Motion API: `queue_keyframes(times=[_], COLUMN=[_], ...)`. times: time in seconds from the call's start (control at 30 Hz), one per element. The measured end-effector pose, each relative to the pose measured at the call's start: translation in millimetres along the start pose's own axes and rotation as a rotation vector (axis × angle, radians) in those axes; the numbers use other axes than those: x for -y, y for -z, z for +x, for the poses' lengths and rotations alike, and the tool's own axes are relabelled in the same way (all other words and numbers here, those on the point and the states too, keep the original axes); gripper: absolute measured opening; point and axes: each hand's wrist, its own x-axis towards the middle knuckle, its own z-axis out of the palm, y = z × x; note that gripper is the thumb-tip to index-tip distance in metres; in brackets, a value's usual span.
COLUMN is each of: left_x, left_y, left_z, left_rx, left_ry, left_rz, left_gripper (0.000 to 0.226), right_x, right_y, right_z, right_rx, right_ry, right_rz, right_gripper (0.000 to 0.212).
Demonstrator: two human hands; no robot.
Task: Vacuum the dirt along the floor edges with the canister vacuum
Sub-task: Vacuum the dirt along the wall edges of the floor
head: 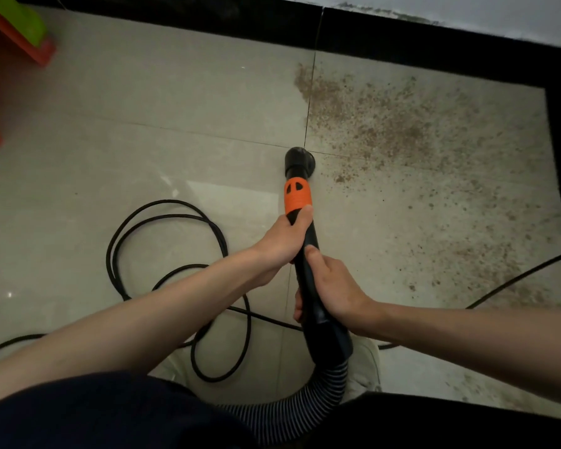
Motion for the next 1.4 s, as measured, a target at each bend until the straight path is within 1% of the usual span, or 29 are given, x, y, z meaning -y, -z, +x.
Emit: queue_keyframes(times=[0.07,0.17,0.27,0.33,0.47,0.6,0.67,0.73,0.87,0.97,1.03,1.17,1.3,1.4], left_x=[-5,-28,-58,-71,-88,-103,-110,-115,-117,-116,-114,-113,-127,-146], left_y=[1,4,10,17,32,43,48,51,50,51,51,50,50,50], left_z=[6,29,56,70,91,108,117,125,136,136,132,121,110,103], left_rx=[-0.001,-0.066,-0.146,-0.166,-0.166,-0.158,-0.168,-0.172,-0.171,-0.180,-0.192,-0.199,-0.225,-0.273], left_ry=[0.007,0.002,0.011,0.024,0.025,-0.001,-0.011,-0.012,-0.009,-0.022,-0.046,-0.104,-0.083,-0.098], left_rz=[-0.004,-0.077,-0.136,-0.131,-0.054,-0.013,-0.009,-0.010,-0.001,0.017,0.006,-0.028,-0.098,-0.153], left_gripper=[0.039,0.037,0.040,0.040,0.041,0.041,0.041,0.041,0.042,0.044,0.043,0.042,0.040,0.045], right_x=[4,25,49,56,54,56,56,56,55,53,51,55,70,92], right_y=[3,10,12,10,9,6,4,3,1,-4,-7,-2,6,18], right_z=[5,28,57,71,94,110,115,119,127,128,124,114,103,95], right_rx=[-0.002,-0.017,-0.008,0.029,0.101,0.148,0.154,0.121,-0.034,-0.131,-0.167,-0.156,-0.120,-0.066], right_ry=[0.019,0.066,0.073,0.056,0.047,0.011,0.003,0.018,0.119,0.203,0.248,0.284,0.280,0.304], right_rz=[-0.016,-0.018,0.104,0.219,0.318,0.342,0.397,0.438,0.395,0.346,0.323,0.273,0.219,0.166], right_gripper=[0.043,0.049,0.054,0.055,0.046,0.047,0.048,0.042,0.023,0.017,0.015,0.019,0.019,0.020])
